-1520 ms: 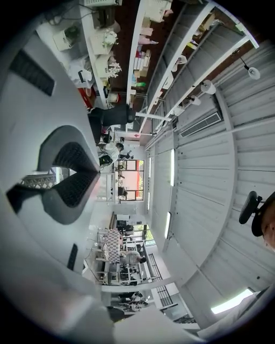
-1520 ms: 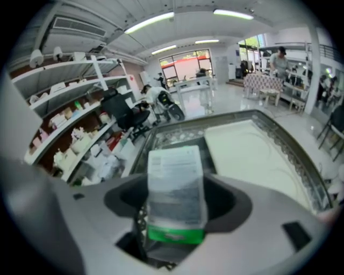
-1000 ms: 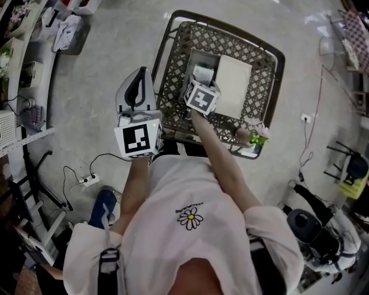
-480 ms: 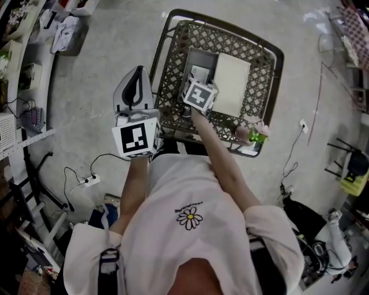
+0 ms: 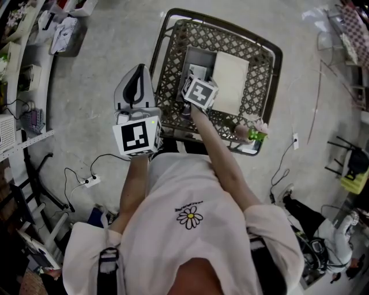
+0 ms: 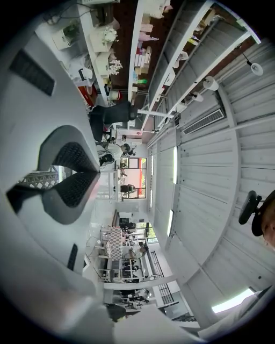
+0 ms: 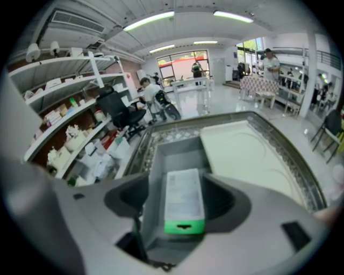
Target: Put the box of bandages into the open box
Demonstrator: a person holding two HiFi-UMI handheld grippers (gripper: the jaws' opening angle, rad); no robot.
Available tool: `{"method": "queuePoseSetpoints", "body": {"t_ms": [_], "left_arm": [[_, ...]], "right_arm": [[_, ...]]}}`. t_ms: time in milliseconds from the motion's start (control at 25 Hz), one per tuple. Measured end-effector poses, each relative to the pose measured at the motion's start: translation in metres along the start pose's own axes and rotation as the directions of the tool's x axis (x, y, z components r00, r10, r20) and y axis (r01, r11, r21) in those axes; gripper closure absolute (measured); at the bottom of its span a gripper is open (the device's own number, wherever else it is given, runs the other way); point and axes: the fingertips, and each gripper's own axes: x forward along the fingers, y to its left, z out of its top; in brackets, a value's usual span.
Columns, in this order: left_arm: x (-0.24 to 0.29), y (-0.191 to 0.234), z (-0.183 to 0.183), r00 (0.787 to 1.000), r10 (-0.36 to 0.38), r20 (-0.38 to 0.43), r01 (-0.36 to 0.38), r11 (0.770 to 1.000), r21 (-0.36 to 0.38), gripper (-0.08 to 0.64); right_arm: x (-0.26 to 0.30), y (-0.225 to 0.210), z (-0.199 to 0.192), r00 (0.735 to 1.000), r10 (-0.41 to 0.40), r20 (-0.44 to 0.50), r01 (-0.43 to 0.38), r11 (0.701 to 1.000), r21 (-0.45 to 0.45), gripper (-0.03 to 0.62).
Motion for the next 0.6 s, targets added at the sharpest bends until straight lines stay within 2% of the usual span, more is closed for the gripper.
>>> {"method": "queuePoseSetpoints", "body": {"t_ms": [200, 240, 320, 360, 480, 560, 600], "left_arm": [[0.001, -0.004, 0.008, 1.000, -0.010, 0.015, 0.010, 1.000, 0.013, 0.535], [0.002, -0.005, 0.009, 1.000, -0.013, 0.018, 0.013, 1.000, 0.008, 0.535], [0.003, -0.009, 0.012, 0.999, -0.021, 0.025, 0.021, 1.000, 0.009, 0.535], [0.004, -0.011, 0.014, 0.999, -0.027, 0.031, 0.026, 1.000, 0.013, 0.535], [0.004, -0.019, 0.023, 0.998, -0.043, 0.051, 0.041, 0.999, 0.028, 0.535], [0.005, -0.024, 0.030, 0.997, -0.053, 0.062, 0.051, 0.998, 0.032, 0.535], [0.006, -0.027, 0.033, 0.996, -0.058, 0.067, 0.056, 0.998, 0.033, 0.535]], "right_arm": [[-0.014, 0.004, 0.022, 0.997, 0.035, 0.066, -0.033, 0.999, -0.033, 0.284], [-0.019, 0.004, 0.031, 0.995, 0.034, 0.098, -0.029, 0.998, -0.049, 0.305], [-0.032, 0.003, 0.051, 0.985, 0.030, 0.167, -0.018, 0.997, -0.071, 0.395], [-0.039, 0.003, 0.061, 0.979, 0.031, 0.201, -0.016, 0.997, -0.075, 0.413], [-0.066, 0.001, 0.092, 0.953, 0.040, 0.302, -0.016, 0.996, -0.084, 0.467], [-0.089, 0.000, 0.114, 0.924, 0.050, 0.379, -0.011, 0.995, -0.103, 0.525], [-0.101, 0.001, 0.125, 0.905, 0.059, 0.420, -0.009, 0.993, -0.121, 0.534]]}}
